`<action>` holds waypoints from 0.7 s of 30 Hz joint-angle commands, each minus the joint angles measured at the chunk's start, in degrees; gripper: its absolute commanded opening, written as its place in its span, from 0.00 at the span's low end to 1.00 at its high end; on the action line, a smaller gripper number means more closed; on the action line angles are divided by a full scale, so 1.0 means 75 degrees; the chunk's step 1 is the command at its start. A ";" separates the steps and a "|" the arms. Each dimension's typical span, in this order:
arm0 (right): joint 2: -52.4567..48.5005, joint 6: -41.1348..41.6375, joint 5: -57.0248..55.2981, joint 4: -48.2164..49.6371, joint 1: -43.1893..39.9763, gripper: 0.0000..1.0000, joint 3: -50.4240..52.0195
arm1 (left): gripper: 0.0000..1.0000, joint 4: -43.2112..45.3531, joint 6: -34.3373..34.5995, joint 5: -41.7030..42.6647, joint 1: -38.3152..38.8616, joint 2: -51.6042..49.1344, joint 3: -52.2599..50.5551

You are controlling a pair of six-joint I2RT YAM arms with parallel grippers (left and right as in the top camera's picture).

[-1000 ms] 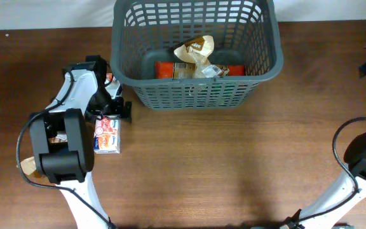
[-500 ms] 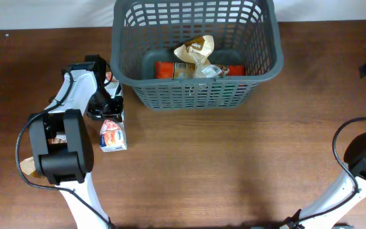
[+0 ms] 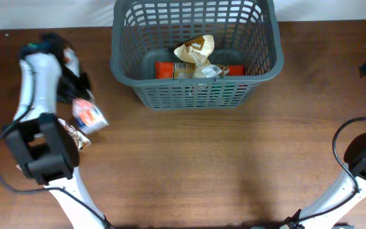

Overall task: Pack container
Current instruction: 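Close the left gripper on the box pack and lift it, then carry the box pack with the left gripper over the basket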

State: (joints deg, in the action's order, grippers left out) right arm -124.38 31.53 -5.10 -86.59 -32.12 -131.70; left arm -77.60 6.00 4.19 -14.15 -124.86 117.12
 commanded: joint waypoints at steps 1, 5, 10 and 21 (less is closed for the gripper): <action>0.0035 0.0064 -0.0125 0.0012 -0.0015 0.99 0.0041 | 0.02 -0.0463 0.0195 0.0061 -0.0137 0.0224 0.2060; 0.0035 0.0064 -0.0125 0.0015 -0.0015 0.99 0.0041 | 0.02 -0.0810 -0.0099 0.0702 0.0067 0.0417 0.4322; 0.0035 0.0064 -0.0125 0.0015 -0.0015 0.99 0.0041 | 0.02 -0.0705 -0.0755 0.1160 0.1090 0.0772 0.6525; 0.0035 0.0064 -0.0125 0.0015 -0.0015 0.99 0.0041 | 0.02 0.0428 -0.2585 0.1075 0.3934 0.0866 0.7554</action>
State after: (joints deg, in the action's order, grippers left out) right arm -124.36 31.51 -5.13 -86.54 -32.12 -131.70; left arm -75.81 -7.05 12.27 13.80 -118.28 174.67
